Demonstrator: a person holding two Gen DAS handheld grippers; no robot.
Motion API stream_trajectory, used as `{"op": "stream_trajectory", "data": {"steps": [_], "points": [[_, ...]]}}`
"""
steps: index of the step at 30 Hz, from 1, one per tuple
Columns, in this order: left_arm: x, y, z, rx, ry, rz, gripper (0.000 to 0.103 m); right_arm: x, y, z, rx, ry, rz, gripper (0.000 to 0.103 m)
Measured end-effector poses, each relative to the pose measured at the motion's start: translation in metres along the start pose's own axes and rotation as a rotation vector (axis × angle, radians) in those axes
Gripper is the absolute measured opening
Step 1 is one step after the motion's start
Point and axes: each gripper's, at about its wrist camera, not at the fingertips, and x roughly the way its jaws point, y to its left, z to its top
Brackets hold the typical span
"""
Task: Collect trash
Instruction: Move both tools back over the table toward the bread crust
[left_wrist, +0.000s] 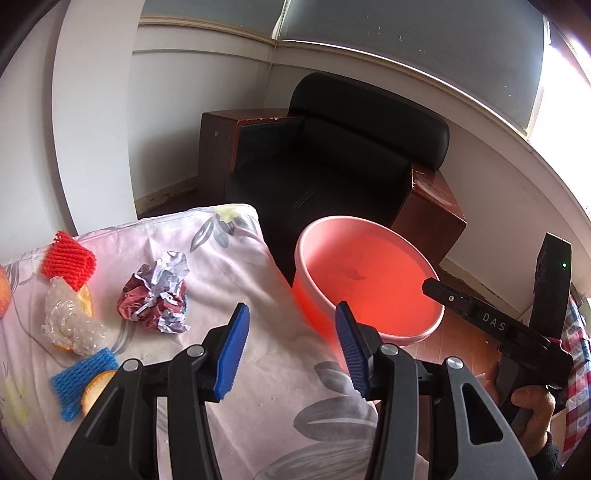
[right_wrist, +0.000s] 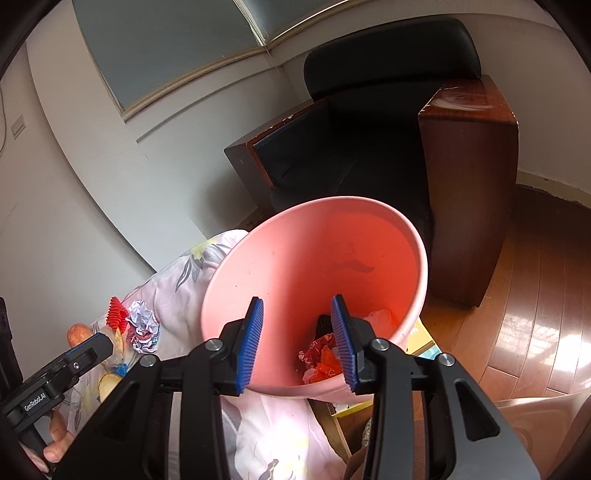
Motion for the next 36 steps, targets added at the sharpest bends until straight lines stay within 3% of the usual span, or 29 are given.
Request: {"op": "stream_trajectory", "data": {"steps": [18, 36], "points": [[-0.057, 0.058, -0.021, -0.078, -0.048, 0.108, 0.048, -0.013, 0.064, -0.038, -0.094, 0.037, 0.101, 0.039], [-0.075, 0.089, -0.055, -0.069, -0.032, 0.205, 0.052, -0.003, 0.082, -0.062, -0.126, 0.113, 0.132, 0.039]]}}
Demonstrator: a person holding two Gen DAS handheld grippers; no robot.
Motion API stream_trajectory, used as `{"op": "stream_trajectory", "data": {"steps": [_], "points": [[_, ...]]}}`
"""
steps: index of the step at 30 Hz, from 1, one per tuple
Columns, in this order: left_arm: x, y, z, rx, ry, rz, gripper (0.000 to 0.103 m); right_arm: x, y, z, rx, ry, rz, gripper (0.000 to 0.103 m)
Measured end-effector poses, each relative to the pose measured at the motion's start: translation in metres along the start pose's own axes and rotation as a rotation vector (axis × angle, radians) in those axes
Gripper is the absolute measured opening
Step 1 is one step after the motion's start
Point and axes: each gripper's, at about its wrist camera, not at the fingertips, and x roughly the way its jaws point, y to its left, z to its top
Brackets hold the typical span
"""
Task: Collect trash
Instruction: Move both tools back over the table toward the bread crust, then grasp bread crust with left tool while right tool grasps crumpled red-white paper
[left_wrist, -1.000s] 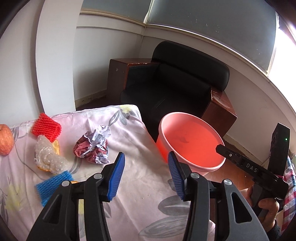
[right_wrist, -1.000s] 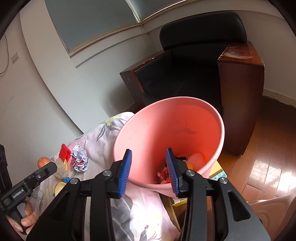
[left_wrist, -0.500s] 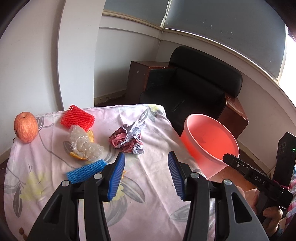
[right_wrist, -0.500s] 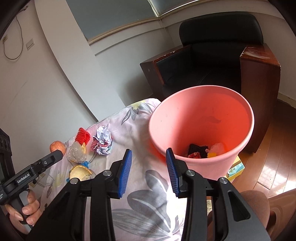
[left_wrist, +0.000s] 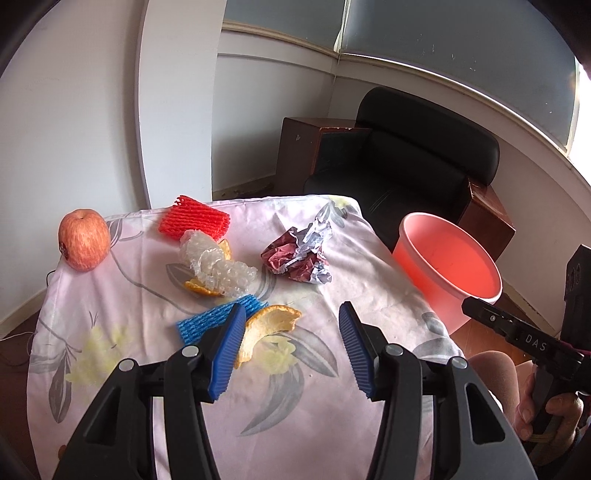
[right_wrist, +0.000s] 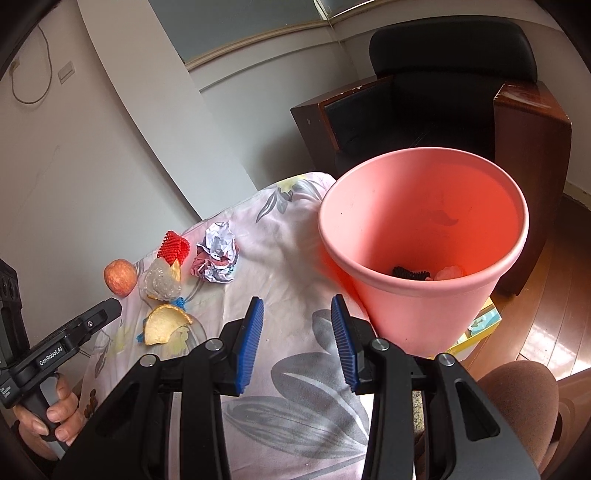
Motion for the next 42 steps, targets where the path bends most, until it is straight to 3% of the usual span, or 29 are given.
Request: {"op": "stream_trajectory", "data": {"steps": [16, 23, 27, 37, 42], "points": [[0.031, 0.027, -0.026, -0.013, 0.093, 0.059, 0.051, 0.023, 0.026, -0.01, -0.081, 0.076, 0.026, 0.039], [0.048, 0.026, -0.023, 0.003, 0.111, 0.048, 0.029, 0.033, 0.039, -0.011, -0.112, 0.104, 0.039, 0.039], [0.054, 0.031, -0.022, -0.024, 0.134, 0.02, 0.008, 0.041, 0.05, -0.011, -0.137, 0.121, 0.053, 0.039], [0.01, 0.069, -0.017, -0.131, 0.048, -0.017, 0.005, 0.07, 0.085, -0.008, -0.173, 0.18, 0.12, 0.039], [-0.007, 0.093, -0.016, -0.195, 0.012, -0.006, 0.005, 0.088, 0.096, 0.006, -0.18, 0.152, 0.098, 0.039]]}}
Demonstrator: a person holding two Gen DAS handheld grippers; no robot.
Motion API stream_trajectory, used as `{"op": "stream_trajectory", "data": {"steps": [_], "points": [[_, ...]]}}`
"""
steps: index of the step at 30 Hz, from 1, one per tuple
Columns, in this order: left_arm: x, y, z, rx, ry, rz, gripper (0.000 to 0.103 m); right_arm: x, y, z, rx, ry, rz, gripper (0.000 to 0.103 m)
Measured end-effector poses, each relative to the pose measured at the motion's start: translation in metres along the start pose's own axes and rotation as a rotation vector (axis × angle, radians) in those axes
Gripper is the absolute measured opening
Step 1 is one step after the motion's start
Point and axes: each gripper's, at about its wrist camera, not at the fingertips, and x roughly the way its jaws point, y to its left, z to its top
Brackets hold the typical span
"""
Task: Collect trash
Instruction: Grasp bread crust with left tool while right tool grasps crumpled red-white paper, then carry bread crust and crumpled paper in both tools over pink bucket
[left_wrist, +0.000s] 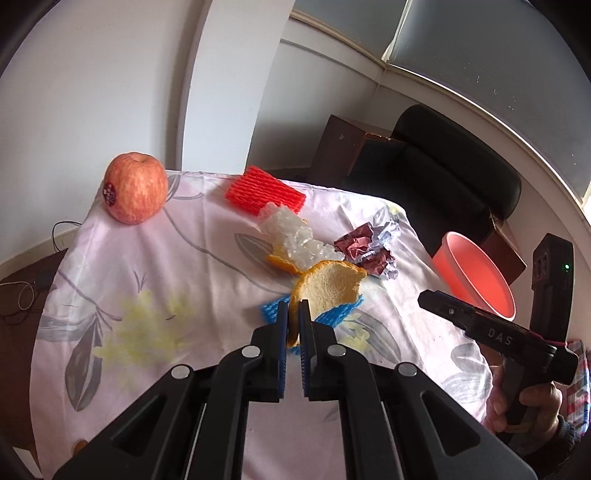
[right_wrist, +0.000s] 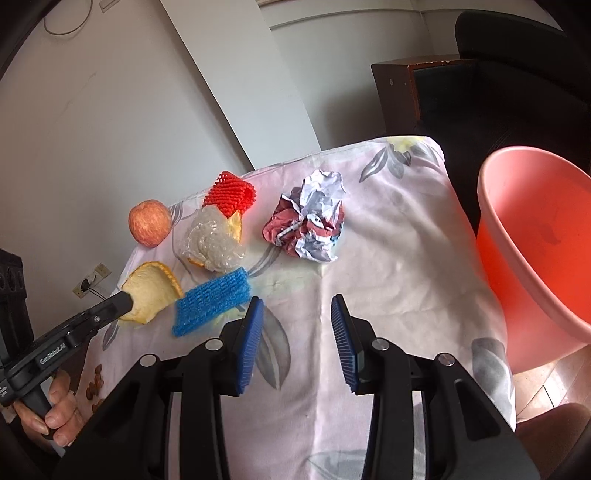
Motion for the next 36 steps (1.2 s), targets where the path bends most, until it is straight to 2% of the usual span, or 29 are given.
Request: {"op": "stream_trajectory", "data": {"steps": [5, 9, 14, 19, 23, 29, 36], "points": [[-0.005, 0.01, 0.002, -0.006, -0.009, 0.002, 0.005, 0.024, 0.002, 0.024, 0.015, -0.001, -0.021, 0.039], [-0.001, 0.018, 0.006, -0.013, 0.0, -0.013, 0.005, 0.047, 0.001, 0.035, 0.016, 0.038, -0.057, 0.039], [0.01, 0.022, 0.012, -0.009, 0.026, -0.043, 0.005, 0.066, 0.001, 0.035, 0.008, 0.071, -0.081, 0.039], [0.02, 0.022, 0.018, 0.008, 0.049, -0.078, 0.005, 0.065, 0.003, 0.027, -0.013, 0.063, -0.094, 0.037], [0.026, 0.019, 0.024, 0.032, 0.057, -0.107, 0.005, 0.053, 0.004, 0.022, -0.012, 0.052, -0.108, 0.029], [0.034, 0.009, 0.032, 0.065, 0.068, -0.159, 0.005, 0.013, 0.006, 0.012, -0.01, 0.006, -0.118, 0.027], [0.036, -0.018, 0.035, 0.134, 0.079, -0.212, 0.005, -0.039, 0.003, -0.001, 0.033, -0.065, -0.169, 0.028]]}}
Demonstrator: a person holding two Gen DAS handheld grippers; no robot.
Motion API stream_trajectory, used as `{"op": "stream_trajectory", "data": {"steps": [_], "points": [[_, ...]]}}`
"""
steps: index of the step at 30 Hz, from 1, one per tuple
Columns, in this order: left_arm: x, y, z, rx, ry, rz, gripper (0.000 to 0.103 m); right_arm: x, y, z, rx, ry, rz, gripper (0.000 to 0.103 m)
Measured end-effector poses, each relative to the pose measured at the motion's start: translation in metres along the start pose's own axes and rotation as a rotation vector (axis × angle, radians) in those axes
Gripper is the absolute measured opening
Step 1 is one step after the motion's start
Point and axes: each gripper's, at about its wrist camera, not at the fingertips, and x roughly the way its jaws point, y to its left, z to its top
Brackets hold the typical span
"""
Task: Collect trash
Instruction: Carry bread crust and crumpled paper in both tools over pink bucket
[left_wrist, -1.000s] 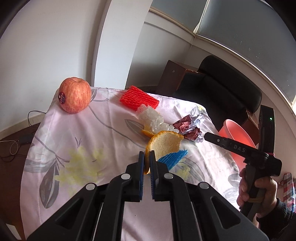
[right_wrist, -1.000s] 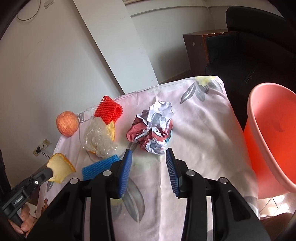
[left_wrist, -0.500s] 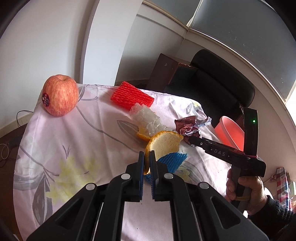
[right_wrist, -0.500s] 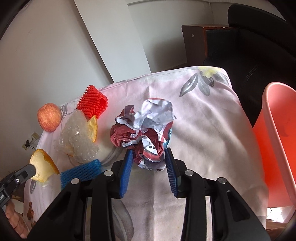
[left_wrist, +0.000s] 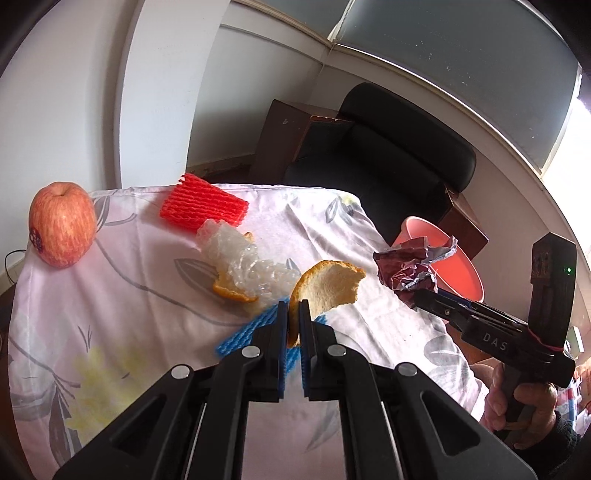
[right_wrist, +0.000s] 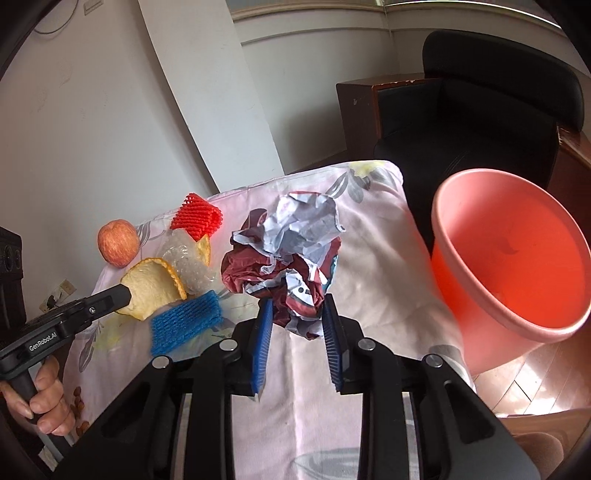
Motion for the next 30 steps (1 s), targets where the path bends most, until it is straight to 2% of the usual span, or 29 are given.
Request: {"op": "stream_trajectory", "data": {"steps": [6, 15, 30], "points": [[0.0, -0.028, 0.008, 0.038, -0.017, -0.02, 0.005, -0.029, -0.016, -0.003, 0.045, -0.049, -0.019, 0.028], [0.012, -0.076, 0.016, 0.077, -0.024, -0.025, 0.005, -0.072, -0.044, -0.008, 0.048, -0.137, -0.07, 0.028], [0.052, -0.184, 0.037, 0.192, -0.03, -0.035, 0.005, -0.103, -0.125, 0.001, 0.11, -0.228, -0.124, 0.028]]}}
